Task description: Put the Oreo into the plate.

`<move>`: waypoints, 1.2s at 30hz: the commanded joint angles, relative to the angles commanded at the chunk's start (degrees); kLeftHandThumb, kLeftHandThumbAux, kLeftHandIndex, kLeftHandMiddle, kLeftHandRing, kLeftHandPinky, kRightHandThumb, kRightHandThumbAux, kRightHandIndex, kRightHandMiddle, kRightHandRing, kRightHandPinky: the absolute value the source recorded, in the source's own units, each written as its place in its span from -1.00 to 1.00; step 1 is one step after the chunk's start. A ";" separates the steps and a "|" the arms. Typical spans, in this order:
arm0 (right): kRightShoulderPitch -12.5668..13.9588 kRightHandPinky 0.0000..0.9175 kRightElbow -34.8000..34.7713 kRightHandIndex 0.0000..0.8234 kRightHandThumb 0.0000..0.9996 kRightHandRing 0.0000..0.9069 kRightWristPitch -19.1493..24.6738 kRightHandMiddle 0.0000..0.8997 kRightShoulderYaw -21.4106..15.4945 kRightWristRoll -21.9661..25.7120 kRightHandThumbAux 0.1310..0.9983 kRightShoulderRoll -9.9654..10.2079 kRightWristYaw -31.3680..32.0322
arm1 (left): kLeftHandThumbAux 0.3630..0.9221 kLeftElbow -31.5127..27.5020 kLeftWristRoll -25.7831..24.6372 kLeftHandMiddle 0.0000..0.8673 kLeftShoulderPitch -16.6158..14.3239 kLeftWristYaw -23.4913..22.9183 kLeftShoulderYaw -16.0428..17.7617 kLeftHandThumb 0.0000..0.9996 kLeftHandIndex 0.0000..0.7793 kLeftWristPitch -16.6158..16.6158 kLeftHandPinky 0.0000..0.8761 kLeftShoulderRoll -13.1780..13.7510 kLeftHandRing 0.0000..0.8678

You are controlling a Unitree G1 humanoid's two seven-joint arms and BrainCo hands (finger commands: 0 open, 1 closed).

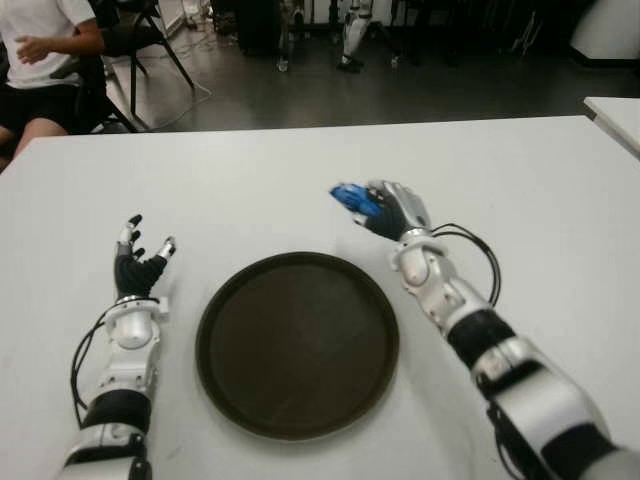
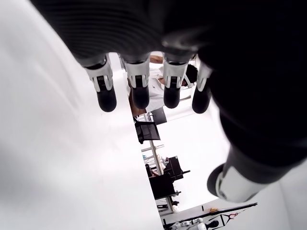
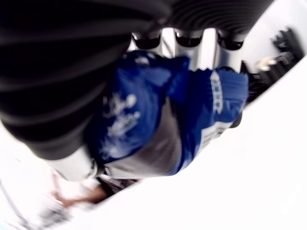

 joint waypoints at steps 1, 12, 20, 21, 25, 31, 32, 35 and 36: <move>0.67 0.79 -1.81 0.07 0.43 0.84 -0.38 0.87 0.37 -0.15 0.34 -0.02 0.41 | 0.28 0.02 -0.07 -0.97 -0.05 -0.03 0.03 -1.00 -0.93 0.02 -0.99 -0.04 -0.99; 0.27 0.77 3.69 0.07 0.43 0.84 -14.10 0.89 2.32 -0.68 0.35 0.30 -2.53 | 0.29 -1.51 0.27 -0.98 0.49 0.48 -0.30 -1.00 -0.95 0.46 -1.00 -0.66 -1.00; 0.16 0.78 3.63 0.07 0.42 0.84 -20.68 0.90 2.76 -2.33 0.35 -0.24 -2.88 | 0.36 -3.09 0.32 -0.96 1.10 0.32 -0.51 -1.00 -0.92 1.31 -1.00 -1.00 -1.00; 0.04 0.78 3.81 0.07 0.42 0.84 -21.27 0.89 2.99 -2.57 0.35 -0.27 -2.65 | 0.35 -3.44 0.38 -0.96 1.27 0.29 -0.58 -1.00 -0.92 1.47 -1.00 -1.03 -1.00; -0.08 0.78 4.17 0.07 0.42 0.83 -22.04 0.88 3.18 -3.32 0.35 -0.12 -2.35 | 0.31 -4.18 0.38 -0.96 1.58 0.23 -0.64 -1.00 -0.92 1.91 -1.00 -1.14 -1.00; -0.37 0.78 4.15 0.07 0.42 0.83 -21.18 0.88 3.95 -3.61 0.35 -0.09 1.06 | 0.33 -4.98 -0.19 -0.96 1.74 0.61 -0.23 -1.00 -0.92 2.76 -1.00 -1.82 -1.00; -0.37 0.79 4.14 0.07 0.42 0.83 -21.10 0.87 4.01 -3.19 0.35 -0.10 2.12 | 0.31 -5.06 -0.17 -0.96 1.73 0.80 -0.18 -1.00 -0.92 2.89 -1.00 -1.91 -0.99; -0.23 0.79 3.68 0.07 0.42 0.82 -20.04 0.86 4.10 -1.04 0.35 -0.14 6.98 | 0.28 -5.06 -0.07 -0.97 1.65 1.33 -0.05 -1.00 -0.92 3.17 -1.00 -2.00 -0.99; -0.17 0.78 3.43 0.07 0.42 0.81 -19.52 0.85 4.10 -0.45 0.35 -0.16 8.51 | 0.25 -5.03 -0.04 -0.97 1.62 1.45 -0.04 -1.00 -0.92 3.24 -0.99 -2.00 -0.98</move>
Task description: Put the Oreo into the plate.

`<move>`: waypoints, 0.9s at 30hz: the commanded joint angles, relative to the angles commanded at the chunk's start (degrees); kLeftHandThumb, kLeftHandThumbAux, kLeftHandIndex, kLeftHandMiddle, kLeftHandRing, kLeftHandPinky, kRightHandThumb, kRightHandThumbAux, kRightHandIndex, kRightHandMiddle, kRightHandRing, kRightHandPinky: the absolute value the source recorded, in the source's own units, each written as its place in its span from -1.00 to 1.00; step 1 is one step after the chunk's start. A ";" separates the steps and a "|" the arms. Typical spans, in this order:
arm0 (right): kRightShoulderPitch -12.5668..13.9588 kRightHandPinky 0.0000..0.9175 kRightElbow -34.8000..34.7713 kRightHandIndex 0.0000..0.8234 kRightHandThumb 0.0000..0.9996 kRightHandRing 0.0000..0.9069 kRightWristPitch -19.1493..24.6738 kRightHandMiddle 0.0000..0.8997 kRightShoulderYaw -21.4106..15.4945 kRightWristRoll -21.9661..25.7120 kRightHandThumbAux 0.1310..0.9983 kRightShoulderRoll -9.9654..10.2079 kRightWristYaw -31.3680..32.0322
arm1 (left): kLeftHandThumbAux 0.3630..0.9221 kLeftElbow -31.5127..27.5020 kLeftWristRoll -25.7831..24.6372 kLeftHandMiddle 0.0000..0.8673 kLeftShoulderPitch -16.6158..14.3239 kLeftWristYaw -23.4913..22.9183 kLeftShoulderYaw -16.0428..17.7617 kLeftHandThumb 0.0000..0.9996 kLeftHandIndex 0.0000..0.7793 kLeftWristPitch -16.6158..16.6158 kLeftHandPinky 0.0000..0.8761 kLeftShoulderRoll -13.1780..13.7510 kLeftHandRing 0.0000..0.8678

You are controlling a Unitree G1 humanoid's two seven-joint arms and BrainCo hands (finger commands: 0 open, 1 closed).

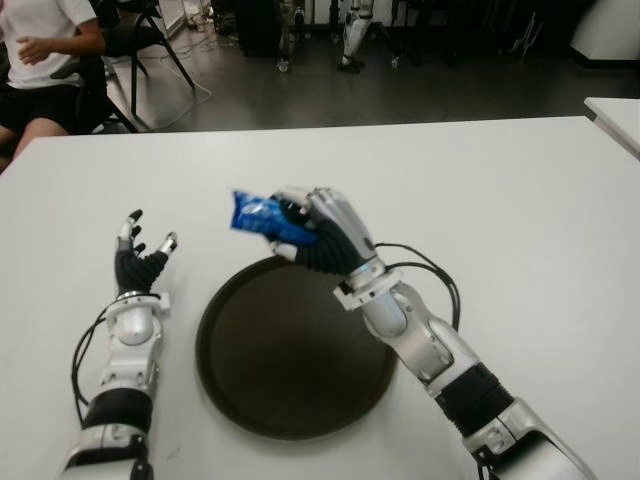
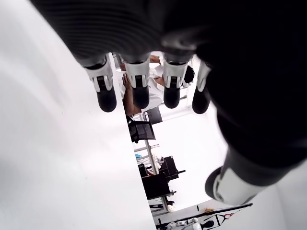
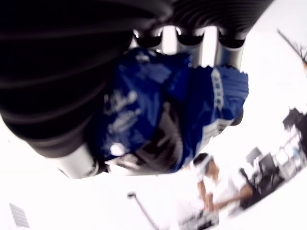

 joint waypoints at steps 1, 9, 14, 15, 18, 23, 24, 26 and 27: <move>0.06 0.77 -0.28 0.07 0.42 0.81 0.67 0.84 0.02 0.43 0.35 -0.01 1.43 | 0.24 0.04 0.08 -0.97 -0.03 0.12 -0.02 -1.00 -0.92 0.06 -0.99 0.03 -0.98; 0.14 0.71 0.39 0.07 0.42 0.77 3.74 0.80 0.76 0.56 0.35 0.62 6.09 | 0.33 0.38 0.36 -0.95 -0.03 -0.12 -0.38 -1.00 -0.92 -0.67 -0.98 0.35 -0.97; -0.03 0.71 1.05 0.07 0.42 0.76 4.75 0.79 1.26 0.01 0.35 0.21 7.49 | 0.41 0.42 -0.23 -0.96 0.04 -0.92 -0.23 -1.00 -0.94 -1.30 -0.98 0.31 -0.98; -0.05 0.71 1.01 0.07 0.42 0.76 4.96 0.79 1.29 -0.01 0.35 0.19 7.73 | 0.41 0.40 -0.26 -0.96 0.06 -0.97 -0.21 -1.00 -0.94 -1.35 -0.98 0.30 -0.98; -0.15 0.71 1.32 0.07 0.42 0.76 5.97 0.80 1.51 -0.16 0.35 0.14 8.65 | 0.38 0.25 -0.33 -0.96 0.11 -0.75 -0.09 -1.00 -0.94 -1.28 -0.99 0.13 -0.99; -0.12 0.72 1.58 0.07 0.42 0.77 6.65 0.80 1.69 -0.39 0.35 0.20 8.87 | 0.32 -0.01 -0.09 -0.96 0.27 -0.50 -0.20 -0.98 -0.93 -1.11 -1.00 0.17 -1.00; -0.13 0.72 1.59 0.07 0.42 0.77 6.70 0.80 1.73 -0.42 0.35 0.19 8.89 | 0.32 -0.08 -0.07 -0.96 0.32 -0.51 -0.20 -0.97 -0.93 -1.10 -1.00 0.17 -1.00; -0.33 0.72 1.87 0.07 0.42 0.77 6.66 0.80 1.84 -0.51 0.35 -0.01 9.14 | 0.33 -0.06 -0.02 -0.96 0.37 -0.53 -0.22 -0.97 -0.93 -1.20 -1.00 0.21 -1.00; -0.48 0.72 2.08 0.07 0.42 0.77 6.61 0.81 1.91 -0.56 0.35 -0.16 9.32 | 0.35 -0.03 0.00 -0.97 0.40 -0.54 -0.23 -0.96 -0.94 -1.28 -1.00 0.24 -1.00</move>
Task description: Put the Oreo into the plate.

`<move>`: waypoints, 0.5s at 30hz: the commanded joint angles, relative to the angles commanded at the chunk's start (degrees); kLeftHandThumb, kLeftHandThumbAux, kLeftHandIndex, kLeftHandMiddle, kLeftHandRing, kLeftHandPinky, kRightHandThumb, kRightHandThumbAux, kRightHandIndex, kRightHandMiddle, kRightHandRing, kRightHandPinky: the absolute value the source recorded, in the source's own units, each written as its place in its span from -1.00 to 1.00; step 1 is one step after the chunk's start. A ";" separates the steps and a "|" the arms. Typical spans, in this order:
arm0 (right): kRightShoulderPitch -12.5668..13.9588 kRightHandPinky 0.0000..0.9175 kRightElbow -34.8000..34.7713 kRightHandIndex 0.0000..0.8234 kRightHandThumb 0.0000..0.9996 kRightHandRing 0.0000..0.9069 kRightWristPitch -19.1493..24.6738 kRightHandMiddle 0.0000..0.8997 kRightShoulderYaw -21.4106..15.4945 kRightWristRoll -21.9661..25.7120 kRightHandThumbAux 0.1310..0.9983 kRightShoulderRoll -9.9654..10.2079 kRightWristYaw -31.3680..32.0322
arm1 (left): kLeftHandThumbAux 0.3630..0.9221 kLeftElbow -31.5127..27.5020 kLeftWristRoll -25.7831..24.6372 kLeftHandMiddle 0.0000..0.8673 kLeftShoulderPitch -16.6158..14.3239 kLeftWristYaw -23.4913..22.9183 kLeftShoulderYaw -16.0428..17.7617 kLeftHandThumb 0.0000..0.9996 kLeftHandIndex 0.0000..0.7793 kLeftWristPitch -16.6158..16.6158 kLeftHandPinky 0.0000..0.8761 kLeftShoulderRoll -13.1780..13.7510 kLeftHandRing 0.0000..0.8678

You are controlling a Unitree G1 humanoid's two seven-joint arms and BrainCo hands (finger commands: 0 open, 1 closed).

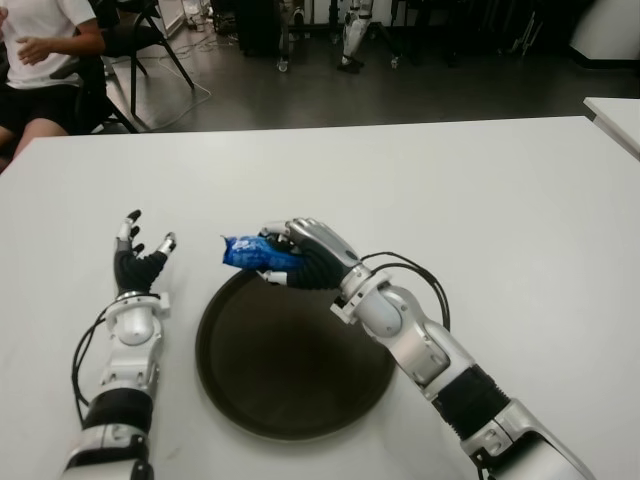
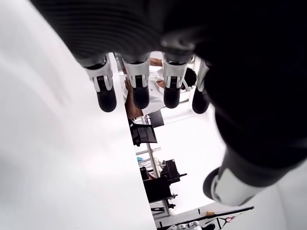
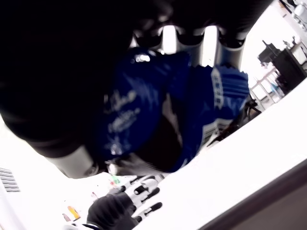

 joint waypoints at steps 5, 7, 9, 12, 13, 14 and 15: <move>-0.68 0.72 0.68 0.07 0.42 0.77 -0.31 0.81 0.39 -0.54 0.35 -0.74 0.90 | 0.38 0.37 0.14 -0.99 -0.02 0.00 -0.06 -0.98 -0.96 -0.41 -1.00 0.10 -1.00; -0.90 0.73 0.88 0.07 0.42 0.78 -0.48 0.80 0.50 -0.70 0.35 -1.04 1.28 | 0.38 0.43 0.31 -0.99 -0.02 0.13 -0.14 -0.99 -0.97 -0.46 -1.00 0.12 -1.00; -0.98 0.73 0.96 0.07 0.42 0.78 -0.58 0.80 0.50 -0.80 0.35 -1.15 1.46 | 0.39 0.45 0.38 -0.99 -0.02 0.19 -0.18 -0.99 -0.97 -0.45 -1.00 0.12 -1.00; -1.01 0.73 0.69 0.07 0.42 0.78 -0.39 0.80 0.56 -1.09 0.35 -1.48 2.10 | 0.41 0.27 0.56 -0.98 0.08 0.33 -0.27 -0.99 -0.97 -0.29 -1.00 0.15 -1.00; -1.07 0.73 0.55 0.07 0.42 0.78 -0.18 0.80 0.65 -1.38 0.35 -1.67 2.36 | 0.41 0.30 0.61 -0.98 0.07 0.37 -0.27 -0.99 -0.97 -0.27 -1.00 0.22 -1.00; -1.10 0.73 0.45 0.07 0.42 0.78 -0.04 0.80 0.71 -1.59 0.35 -1.78 2.53 | 0.40 0.34 0.64 -0.97 0.06 0.38 -0.27 -0.99 -0.96 -0.26 -1.00 0.27 -1.00; -1.23 0.73 0.52 0.07 0.42 0.77 0.08 0.80 0.82 -2.08 0.35 -2.07 2.62 | 0.39 0.36 0.73 -0.97 0.04 0.46 -0.30 -0.99 -0.96 -0.20 -1.00 0.31 -1.00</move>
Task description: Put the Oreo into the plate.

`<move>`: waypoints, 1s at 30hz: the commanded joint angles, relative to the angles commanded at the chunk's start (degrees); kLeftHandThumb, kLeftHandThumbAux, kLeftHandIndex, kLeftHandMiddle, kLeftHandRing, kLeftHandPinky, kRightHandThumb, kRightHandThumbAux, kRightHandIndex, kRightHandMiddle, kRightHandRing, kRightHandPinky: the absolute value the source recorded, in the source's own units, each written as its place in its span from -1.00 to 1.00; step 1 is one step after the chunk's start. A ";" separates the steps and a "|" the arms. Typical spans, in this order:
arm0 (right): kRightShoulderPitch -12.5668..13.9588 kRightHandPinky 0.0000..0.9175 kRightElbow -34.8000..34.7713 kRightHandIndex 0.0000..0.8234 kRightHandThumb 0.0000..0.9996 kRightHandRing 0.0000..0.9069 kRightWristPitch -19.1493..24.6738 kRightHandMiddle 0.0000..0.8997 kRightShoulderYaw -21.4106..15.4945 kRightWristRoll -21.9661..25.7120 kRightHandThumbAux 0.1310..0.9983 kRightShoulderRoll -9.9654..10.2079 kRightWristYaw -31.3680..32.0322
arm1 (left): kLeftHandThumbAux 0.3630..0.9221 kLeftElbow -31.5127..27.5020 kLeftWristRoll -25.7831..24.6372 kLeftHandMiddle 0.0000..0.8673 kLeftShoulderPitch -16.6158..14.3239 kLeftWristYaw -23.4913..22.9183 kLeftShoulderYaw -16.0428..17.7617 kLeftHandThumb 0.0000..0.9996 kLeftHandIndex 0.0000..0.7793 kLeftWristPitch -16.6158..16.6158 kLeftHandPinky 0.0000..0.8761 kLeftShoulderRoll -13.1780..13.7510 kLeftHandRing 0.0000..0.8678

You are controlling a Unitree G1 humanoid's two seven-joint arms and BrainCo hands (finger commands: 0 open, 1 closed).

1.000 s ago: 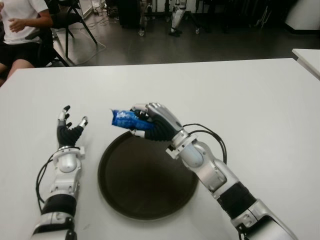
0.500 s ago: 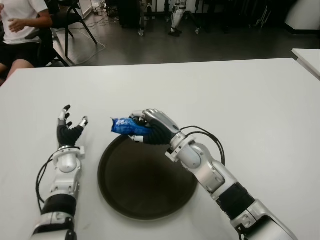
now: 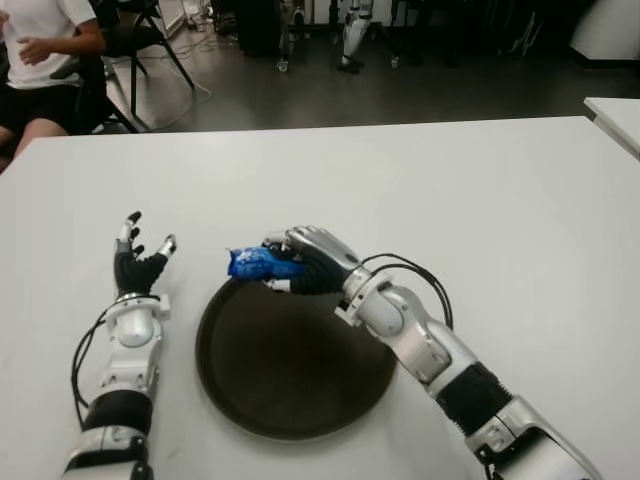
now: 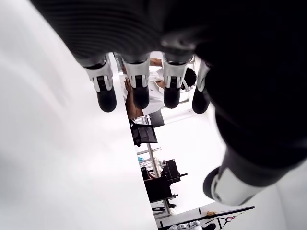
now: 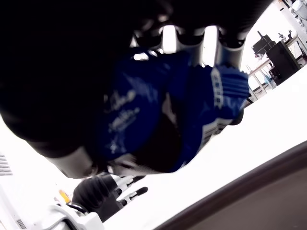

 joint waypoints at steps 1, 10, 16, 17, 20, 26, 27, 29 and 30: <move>-0.09 0.73 0.06 0.07 0.42 0.77 0.07 0.80 0.07 -0.34 0.35 -0.20 0.06 | 0.38 0.01 0.06 -0.97 -0.01 0.05 -0.03 -0.99 -0.95 0.05 -1.00 0.02 -1.00; -0.41 0.71 -1.20 0.07 0.42 0.76 3.44 0.79 0.31 -1.40 0.35 -1.45 5.11 | 0.31 -0.17 -0.22 -0.97 -0.05 -0.49 0.00 -0.98 -0.94 0.58 -1.00 0.05 -1.00; -0.91 0.70 -2.29 0.07 0.42 0.76 5.22 0.79 1.22 -4.00 0.35 -2.77 7.02 | 0.37 -0.30 -0.50 -0.98 -0.03 -0.87 0.06 -0.99 -0.95 0.75 -1.00 -0.01 -1.00; -1.01 0.70 -2.47 0.07 0.42 0.75 5.57 0.78 1.51 -4.79 0.35 -3.11 7.25 | 0.37 -0.32 -0.47 -0.99 -0.03 -0.86 0.04 -1.00 -0.95 0.80 -1.00 0.00 -1.00; -0.94 0.69 -3.06 0.07 0.42 0.75 6.52 0.78 2.49 -7.09 0.35 -4.02 7.75 | 0.36 -0.36 -0.28 -1.00 -0.03 -0.78 -0.08 -1.00 -0.96 0.96 -1.00 0.07 -1.00; -0.92 0.69 -4.53 0.07 0.42 0.74 9.12 0.76 3.83 -10.27 0.35 -4.66 9.17 | 0.42 -0.58 -0.26 -1.00 0.05 -0.96 -0.16 -1.00 -0.96 1.19 -1.00 0.17 -1.00; -0.83 0.69 -4.95 0.07 0.42 0.73 9.87 0.75 4.06 -10.84 0.35 -4.71 9.54 | 0.46 -0.62 -0.32 -0.99 0.07 -1.09 -0.15 -1.00 -0.95 1.18 -1.00 0.21 -1.00; -0.69 0.69 -5.50 0.07 0.42 0.72 10.79 0.74 4.29 -11.46 0.35 -4.75 10.00 | 0.46 -0.66 -0.39 -0.97 0.09 -1.23 -0.12 -1.00 -0.94 1.17 -1.00 0.25 -1.00; -0.61 0.68 -5.78 0.06 0.42 0.72 11.30 0.73 4.40 -11.76 0.35 -4.73 10.21 | 0.46 -0.65 -0.41 -0.97 0.07 -1.29 -0.09 -1.00 -0.93 1.17 -1.00 0.27 -1.00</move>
